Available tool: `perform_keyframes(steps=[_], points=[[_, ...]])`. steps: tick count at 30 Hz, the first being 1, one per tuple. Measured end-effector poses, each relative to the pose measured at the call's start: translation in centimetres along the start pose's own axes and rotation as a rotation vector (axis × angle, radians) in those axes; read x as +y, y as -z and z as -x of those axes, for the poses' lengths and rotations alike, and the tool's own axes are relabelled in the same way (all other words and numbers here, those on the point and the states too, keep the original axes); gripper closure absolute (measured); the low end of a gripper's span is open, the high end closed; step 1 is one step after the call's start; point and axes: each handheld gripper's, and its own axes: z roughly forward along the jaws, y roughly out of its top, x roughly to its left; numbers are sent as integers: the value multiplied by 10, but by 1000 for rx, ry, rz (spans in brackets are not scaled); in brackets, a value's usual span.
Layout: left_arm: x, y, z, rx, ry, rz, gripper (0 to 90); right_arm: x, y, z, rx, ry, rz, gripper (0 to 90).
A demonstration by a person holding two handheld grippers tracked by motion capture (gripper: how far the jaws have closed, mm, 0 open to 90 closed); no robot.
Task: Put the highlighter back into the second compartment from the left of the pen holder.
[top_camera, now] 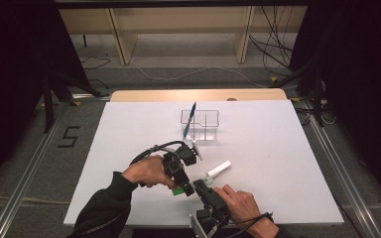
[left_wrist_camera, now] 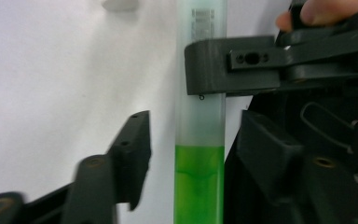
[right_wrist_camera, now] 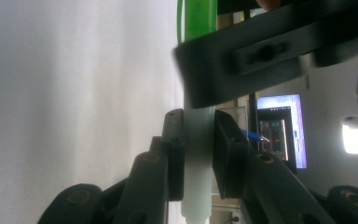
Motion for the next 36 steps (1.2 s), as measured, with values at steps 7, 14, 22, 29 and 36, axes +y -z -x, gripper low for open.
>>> perform_keyframes(steps=[7, 14, 22, 29, 36], points=[[-11, 18, 0, 48, 12, 93, 319, -4, 2, 1, 10, -31, -13, 771], [-29, 34, -9, 101, 76, 282, 266, -10, 1, 7, 16, -41, -12, 771], [-61, 36, -5, 218, 75, 580, 201, -25, -5, 13, 10, -108, -29, 771], [-85, 23, -6, 286, 73, 721, 179, -39, -8, 23, 6, -205, -85, 771], [-106, 14, -9, 316, 123, 861, 179, -52, -11, 34, 20, -284, -94, 771]])
